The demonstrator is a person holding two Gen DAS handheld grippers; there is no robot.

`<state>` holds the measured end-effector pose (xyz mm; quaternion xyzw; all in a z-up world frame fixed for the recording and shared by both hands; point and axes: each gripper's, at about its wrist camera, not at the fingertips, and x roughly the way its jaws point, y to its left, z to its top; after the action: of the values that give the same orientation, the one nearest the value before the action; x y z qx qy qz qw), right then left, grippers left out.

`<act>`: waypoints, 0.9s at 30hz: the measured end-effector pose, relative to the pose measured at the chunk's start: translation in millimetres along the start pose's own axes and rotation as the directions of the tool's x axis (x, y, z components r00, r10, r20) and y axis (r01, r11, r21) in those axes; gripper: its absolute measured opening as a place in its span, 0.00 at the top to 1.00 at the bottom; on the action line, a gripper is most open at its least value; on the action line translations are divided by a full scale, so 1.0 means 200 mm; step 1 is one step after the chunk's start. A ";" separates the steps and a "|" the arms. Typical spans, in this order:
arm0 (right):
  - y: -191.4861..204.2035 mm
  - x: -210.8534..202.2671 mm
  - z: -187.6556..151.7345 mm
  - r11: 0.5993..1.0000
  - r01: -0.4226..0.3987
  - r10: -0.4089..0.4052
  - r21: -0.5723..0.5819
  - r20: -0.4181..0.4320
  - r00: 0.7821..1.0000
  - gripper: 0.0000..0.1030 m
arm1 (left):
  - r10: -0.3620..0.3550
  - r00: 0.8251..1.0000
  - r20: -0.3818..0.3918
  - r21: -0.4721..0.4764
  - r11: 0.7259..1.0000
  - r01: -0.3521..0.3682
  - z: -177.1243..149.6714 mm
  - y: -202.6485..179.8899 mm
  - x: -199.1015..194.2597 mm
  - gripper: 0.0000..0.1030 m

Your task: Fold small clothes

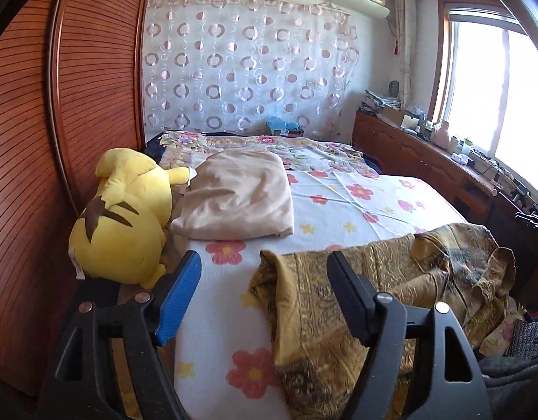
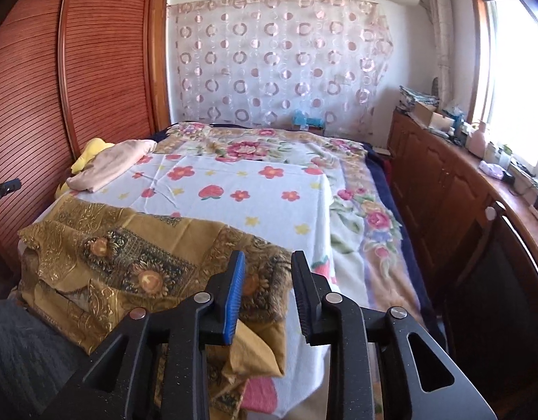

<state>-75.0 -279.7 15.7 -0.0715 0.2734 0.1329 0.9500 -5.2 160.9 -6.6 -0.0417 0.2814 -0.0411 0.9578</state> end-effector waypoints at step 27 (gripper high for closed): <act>-0.17 0.70 0.10 0.994 -0.014 0.043 0.106 -0.268 0.962 0.49 | 0.009 0.950 -0.311 0.055 0.998 0.008 -0.07 0.00 0.73 0.27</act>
<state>59.1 -278.5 -40.6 -0.0358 0.4079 0.1213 0.9042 109.4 144.8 -96.8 -0.0080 0.4274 -0.0547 0.9024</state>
